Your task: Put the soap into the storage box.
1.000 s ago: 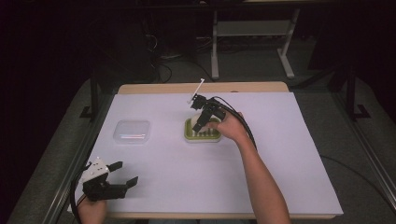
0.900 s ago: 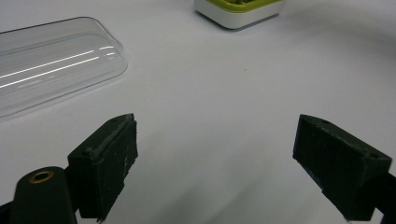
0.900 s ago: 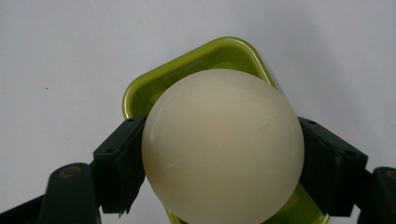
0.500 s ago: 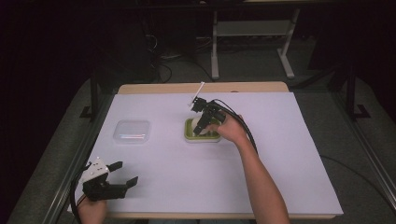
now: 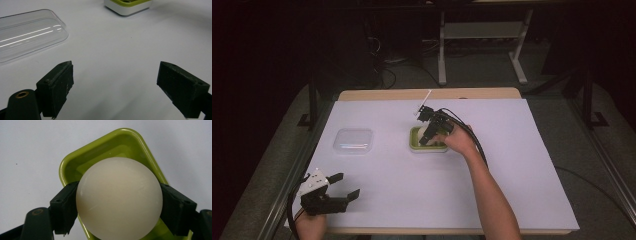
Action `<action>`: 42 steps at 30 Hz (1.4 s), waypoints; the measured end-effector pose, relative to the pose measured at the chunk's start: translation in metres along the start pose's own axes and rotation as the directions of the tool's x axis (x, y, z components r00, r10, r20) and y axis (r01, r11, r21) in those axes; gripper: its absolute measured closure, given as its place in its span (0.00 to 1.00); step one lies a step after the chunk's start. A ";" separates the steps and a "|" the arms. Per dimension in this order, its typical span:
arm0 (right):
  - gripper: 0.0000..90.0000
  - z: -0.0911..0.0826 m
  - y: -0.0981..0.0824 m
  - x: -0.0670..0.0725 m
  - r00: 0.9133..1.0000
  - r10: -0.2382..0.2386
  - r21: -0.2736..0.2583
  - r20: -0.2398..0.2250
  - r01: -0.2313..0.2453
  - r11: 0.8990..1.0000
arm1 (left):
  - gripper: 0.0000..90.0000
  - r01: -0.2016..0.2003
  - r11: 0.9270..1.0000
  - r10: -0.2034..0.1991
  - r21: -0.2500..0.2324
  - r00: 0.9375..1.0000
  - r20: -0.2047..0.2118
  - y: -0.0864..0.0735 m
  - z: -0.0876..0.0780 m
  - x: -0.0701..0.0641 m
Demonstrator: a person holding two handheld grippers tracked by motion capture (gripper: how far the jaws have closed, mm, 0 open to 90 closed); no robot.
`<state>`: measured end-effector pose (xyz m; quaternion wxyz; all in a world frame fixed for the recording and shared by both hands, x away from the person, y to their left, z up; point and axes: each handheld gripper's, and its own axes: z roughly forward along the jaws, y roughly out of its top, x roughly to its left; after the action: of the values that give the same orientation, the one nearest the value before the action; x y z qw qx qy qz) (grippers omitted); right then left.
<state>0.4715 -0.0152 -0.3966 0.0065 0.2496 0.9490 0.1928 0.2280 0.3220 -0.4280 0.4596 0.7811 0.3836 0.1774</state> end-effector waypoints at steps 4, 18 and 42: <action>0.26 0.002 0.000 0.000 1.000 -0.003 0.004 0.003 0.002 1.000 | 0.14 0.001 1.000 -0.001 0.001 1.000 0.000 0.000 0.000 0.000; 0.25 0.003 0.001 0.000 1.000 0.000 0.006 0.006 0.000 1.000 | 0.14 0.001 1.000 -0.001 0.001 1.000 0.000 0.000 0.000 0.000; 0.25 0.003 0.001 -0.001 1.000 -0.002 0.013 0.013 0.002 1.000 | 0.14 -0.001 1.000 0.001 0.000 1.000 0.000 0.000 0.000 0.000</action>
<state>0.4730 -0.0141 -0.3992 0.0114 0.2499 0.9504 0.1847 0.2280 0.3218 -0.4280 0.4593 0.7814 0.3832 0.1778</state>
